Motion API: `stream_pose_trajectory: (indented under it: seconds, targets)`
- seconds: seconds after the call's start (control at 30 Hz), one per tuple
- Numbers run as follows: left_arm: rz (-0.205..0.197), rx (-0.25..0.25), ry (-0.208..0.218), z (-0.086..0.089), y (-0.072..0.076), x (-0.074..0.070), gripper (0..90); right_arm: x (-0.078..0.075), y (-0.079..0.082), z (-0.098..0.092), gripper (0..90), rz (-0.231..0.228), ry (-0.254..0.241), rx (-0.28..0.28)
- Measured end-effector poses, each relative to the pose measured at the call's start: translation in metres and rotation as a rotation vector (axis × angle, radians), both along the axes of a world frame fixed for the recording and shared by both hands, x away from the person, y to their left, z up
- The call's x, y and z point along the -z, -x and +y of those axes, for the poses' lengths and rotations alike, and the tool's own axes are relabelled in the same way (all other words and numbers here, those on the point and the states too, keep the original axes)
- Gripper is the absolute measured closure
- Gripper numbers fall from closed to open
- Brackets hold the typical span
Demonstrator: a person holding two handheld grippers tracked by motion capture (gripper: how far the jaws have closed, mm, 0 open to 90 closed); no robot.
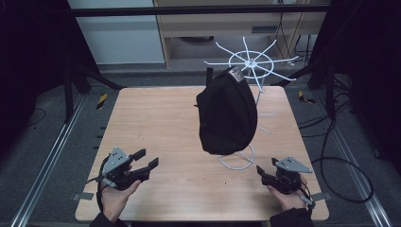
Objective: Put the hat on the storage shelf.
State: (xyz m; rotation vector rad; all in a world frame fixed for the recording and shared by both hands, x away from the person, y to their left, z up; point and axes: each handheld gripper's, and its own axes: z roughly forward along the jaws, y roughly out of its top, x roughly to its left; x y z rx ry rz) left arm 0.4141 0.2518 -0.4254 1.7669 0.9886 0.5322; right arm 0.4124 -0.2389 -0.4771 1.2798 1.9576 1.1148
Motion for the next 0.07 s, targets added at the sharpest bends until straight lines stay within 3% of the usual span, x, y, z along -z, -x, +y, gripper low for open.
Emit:
stream_pose_trajectory:
  seconds: [0.03,0.07]
  targets:
    - [0.041,-0.029,-0.022,0.0092,-0.0037,0.0132,34.6,0.0001,-0.0003,-0.0001,30.4,0.004,-0.004,0.007]
    - [0.041,-0.029,-0.022,0.0092,-0.0037,0.0132,34.2,0.0002,-0.0003,-0.0003,30.4,0.004,-0.004,0.009]
